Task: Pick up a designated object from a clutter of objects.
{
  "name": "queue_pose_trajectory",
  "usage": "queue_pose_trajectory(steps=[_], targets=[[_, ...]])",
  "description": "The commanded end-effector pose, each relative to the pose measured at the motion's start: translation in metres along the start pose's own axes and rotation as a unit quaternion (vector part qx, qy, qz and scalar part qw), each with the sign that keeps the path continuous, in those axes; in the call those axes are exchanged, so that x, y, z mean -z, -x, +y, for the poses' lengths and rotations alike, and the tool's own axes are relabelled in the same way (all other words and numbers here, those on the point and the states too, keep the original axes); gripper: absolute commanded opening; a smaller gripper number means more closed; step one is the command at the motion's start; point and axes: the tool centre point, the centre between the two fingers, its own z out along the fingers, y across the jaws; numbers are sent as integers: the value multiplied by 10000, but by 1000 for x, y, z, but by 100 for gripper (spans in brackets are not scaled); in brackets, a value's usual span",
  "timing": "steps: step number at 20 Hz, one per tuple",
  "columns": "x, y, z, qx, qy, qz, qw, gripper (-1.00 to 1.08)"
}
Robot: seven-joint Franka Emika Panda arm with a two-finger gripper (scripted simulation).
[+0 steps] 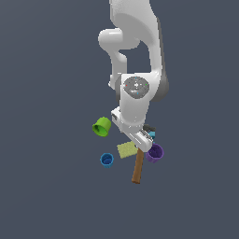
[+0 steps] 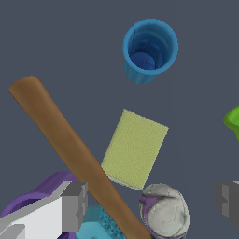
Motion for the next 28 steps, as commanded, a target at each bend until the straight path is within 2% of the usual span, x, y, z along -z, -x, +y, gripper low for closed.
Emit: queue_pose_trajectory(steps=[1, 8, 14, 20, 28], targets=[[-12, 0, -1, -343, -14, 11, 9994, 100], [-43, 2, -2, -1170, -44, 41, 9931, 100], [-59, 2, -1, -1616, -59, 62, 9868, 100], [-66, 3, -1, -1818, -66, 72, 9833, 100], [-75, 3, 0, -1814, -64, 71, 9834, 100]])
